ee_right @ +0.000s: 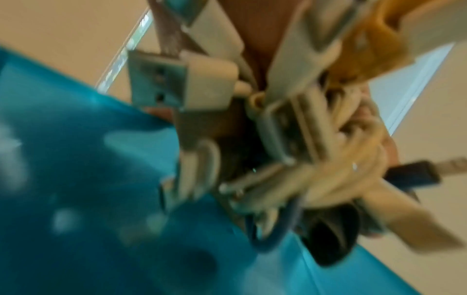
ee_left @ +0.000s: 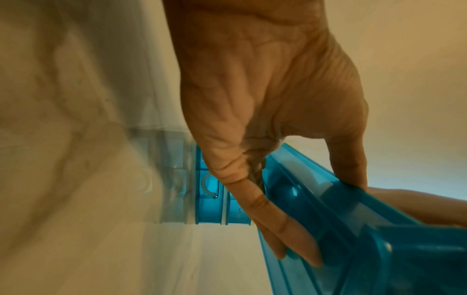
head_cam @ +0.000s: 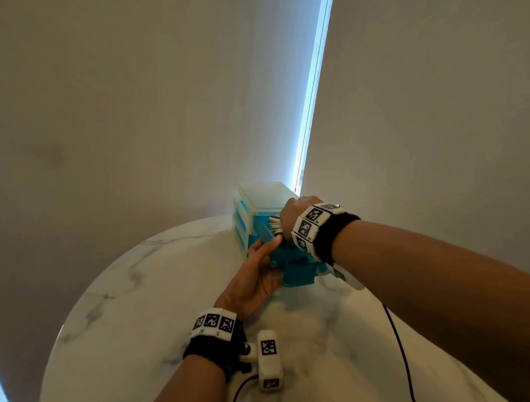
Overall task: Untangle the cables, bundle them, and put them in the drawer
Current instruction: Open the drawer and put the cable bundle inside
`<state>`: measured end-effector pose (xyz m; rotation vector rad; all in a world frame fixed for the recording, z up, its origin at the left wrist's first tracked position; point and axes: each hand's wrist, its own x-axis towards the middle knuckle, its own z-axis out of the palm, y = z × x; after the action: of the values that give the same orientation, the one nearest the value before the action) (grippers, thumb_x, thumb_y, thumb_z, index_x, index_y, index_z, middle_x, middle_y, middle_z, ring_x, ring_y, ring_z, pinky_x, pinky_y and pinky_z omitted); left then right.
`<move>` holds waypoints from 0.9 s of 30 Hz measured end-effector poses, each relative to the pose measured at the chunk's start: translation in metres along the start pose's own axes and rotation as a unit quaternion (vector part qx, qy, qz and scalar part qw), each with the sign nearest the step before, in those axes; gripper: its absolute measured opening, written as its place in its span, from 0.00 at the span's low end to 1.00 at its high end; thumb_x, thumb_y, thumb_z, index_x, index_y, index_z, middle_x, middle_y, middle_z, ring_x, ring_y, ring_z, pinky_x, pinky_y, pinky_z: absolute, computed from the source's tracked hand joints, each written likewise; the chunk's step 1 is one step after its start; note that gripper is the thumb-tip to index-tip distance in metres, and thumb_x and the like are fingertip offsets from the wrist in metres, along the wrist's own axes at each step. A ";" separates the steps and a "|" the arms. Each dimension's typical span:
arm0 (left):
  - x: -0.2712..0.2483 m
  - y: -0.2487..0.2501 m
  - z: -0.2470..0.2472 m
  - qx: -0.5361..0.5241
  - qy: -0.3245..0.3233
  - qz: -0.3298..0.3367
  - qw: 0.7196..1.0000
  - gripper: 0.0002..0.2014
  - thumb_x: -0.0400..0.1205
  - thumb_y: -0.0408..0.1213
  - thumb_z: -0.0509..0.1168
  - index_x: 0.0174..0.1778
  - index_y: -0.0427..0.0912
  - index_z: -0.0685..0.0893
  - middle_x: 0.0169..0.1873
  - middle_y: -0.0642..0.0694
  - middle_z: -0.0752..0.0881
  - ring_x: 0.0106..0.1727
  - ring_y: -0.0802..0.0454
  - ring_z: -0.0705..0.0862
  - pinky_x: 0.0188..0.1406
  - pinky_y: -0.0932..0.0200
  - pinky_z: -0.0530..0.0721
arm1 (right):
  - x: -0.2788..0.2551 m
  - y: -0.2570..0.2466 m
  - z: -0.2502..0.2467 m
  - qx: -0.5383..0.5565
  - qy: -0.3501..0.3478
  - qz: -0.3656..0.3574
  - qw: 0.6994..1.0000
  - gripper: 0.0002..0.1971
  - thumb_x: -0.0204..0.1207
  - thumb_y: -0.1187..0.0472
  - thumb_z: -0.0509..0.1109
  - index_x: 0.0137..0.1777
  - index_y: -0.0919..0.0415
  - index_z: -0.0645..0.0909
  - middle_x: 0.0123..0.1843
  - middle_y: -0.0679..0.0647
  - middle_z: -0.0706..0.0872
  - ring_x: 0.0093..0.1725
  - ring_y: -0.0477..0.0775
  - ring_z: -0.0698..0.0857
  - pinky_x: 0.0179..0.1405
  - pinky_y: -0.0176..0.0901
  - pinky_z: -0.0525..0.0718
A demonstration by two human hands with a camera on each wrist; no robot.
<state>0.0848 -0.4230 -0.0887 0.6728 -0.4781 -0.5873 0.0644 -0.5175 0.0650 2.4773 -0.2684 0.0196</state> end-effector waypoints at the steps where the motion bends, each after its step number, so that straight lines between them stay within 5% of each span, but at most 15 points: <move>1: 0.001 0.000 -0.002 -0.004 0.004 0.000 1.000 0.31 0.88 0.44 0.74 0.87 0.46 0.73 0.81 0.28 0.79 0.81 0.24 0.78 0.69 0.30 0.88 | -0.001 -0.003 -0.003 0.035 -0.014 0.015 0.999 0.25 0.81 0.45 0.77 0.65 0.64 0.75 0.40 0.57 0.73 0.57 0.61 0.87 0.62 0.58 0.90; 3: 0.002 -0.001 -0.005 -0.009 0.003 0.002 1.000 0.31 0.89 0.44 0.73 0.88 0.46 0.72 0.82 0.28 0.78 0.83 0.23 0.75 0.73 0.27 0.82 | -0.001 -0.001 -0.010 0.090 -0.040 0.018 0.995 0.36 0.77 0.46 0.80 0.75 0.64 0.68 0.45 0.60 0.78 0.58 0.64 0.87 0.62 0.59 0.89; 6: 0.003 -0.002 -0.005 -0.013 0.003 0.001 1.000 0.33 0.88 0.44 0.74 0.88 0.46 0.72 0.82 0.29 0.79 0.84 0.23 0.74 0.72 0.26 0.81 | -0.005 0.014 -0.026 0.135 -0.100 -0.045 0.985 0.38 0.79 0.45 0.79 0.81 0.66 0.71 0.68 0.65 0.85 0.70 0.68 0.86 0.71 0.59 0.84; 9: 0.004 0.000 -0.004 -0.019 0.005 0.002 1.000 0.31 0.87 0.46 0.74 0.87 0.47 0.74 0.82 0.30 0.79 0.84 0.24 0.75 0.70 0.23 0.81 | -0.007 0.039 -0.038 0.277 -0.228 -0.089 0.929 0.31 0.85 0.46 0.75 0.81 0.63 0.76 0.63 0.59 0.90 0.62 0.59 0.91 0.72 0.59 0.88; 11: 0.004 0.000 -0.003 -0.018 0.004 -0.002 1.000 0.31 0.88 0.49 0.74 0.86 0.49 0.75 0.82 0.31 0.79 0.83 0.25 0.76 0.72 0.22 0.81 | -0.006 0.051 -0.033 0.328 -0.253 -0.115 0.903 0.28 0.91 0.44 0.68 0.84 0.58 0.72 0.60 0.56 0.89 0.57 0.56 0.91 0.73 0.63 0.88; 15: 0.004 0.000 -0.001 -0.003 0.012 -0.001 1.000 0.30 0.87 0.49 0.75 0.85 0.48 0.78 0.82 0.31 0.79 0.84 0.25 0.74 0.70 0.26 0.83 | -0.002 0.043 -0.004 0.228 -0.211 -0.175 0.934 0.29 0.93 0.35 0.53 0.86 0.51 0.69 0.65 0.60 0.90 0.59 0.57 0.93 0.58 0.56 0.94; 19: 0.003 0.001 -0.001 0.000 0.010 0.001 1.000 0.37 0.83 0.50 0.79 0.87 0.49 0.74 0.82 0.32 0.80 0.82 0.25 0.78 0.70 0.22 0.82 | 0.003 0.019 0.005 0.101 -0.062 -0.144 0.982 0.21 0.95 0.43 0.57 0.74 0.56 0.80 0.61 0.58 0.89 0.51 0.53 0.89 0.35 0.43 0.79; 21: 0.002 0.002 -0.001 0.005 0.007 -0.002 1.000 0.37 0.84 0.50 0.78 0.88 0.47 0.73 0.82 0.31 0.80 0.82 0.26 0.79 0.71 0.23 0.81 | 0.008 0.010 0.012 0.152 -0.022 -0.097 0.983 0.21 0.93 0.46 0.63 0.76 0.60 0.75 0.64 0.60 0.87 0.53 0.57 0.88 0.40 0.47 0.80; 24: -0.001 0.005 0.000 0.000 0.003 -0.003 1.000 0.29 0.90 0.49 0.70 0.87 0.47 0.73 0.81 0.30 0.80 0.81 0.25 0.78 0.68 0.28 0.88 | 0.015 0.005 0.020 0.284 0.028 -0.047 0.957 0.28 0.89 0.43 0.68 0.77 0.59 0.63 0.55 0.59 0.85 0.42 0.56 0.85 0.34 0.50 0.81; 27: -0.002 0.007 -0.001 0.006 0.006 -0.004 1.000 0.26 0.90 0.49 0.68 0.85 0.49 0.77 0.80 0.31 0.81 0.81 0.25 0.78 0.68 0.29 0.87 | 0.015 0.016 0.016 0.318 -0.009 -0.052 0.946 0.38 0.86 0.34 0.67 0.82 0.60 0.59 0.66 0.62 0.83 0.56 0.62 0.89 0.52 0.56 0.91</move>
<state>0.0869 -0.4168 -0.0846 0.6900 -0.4674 -0.5885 0.0748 -0.5424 0.0631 3.1346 -0.1521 0.0462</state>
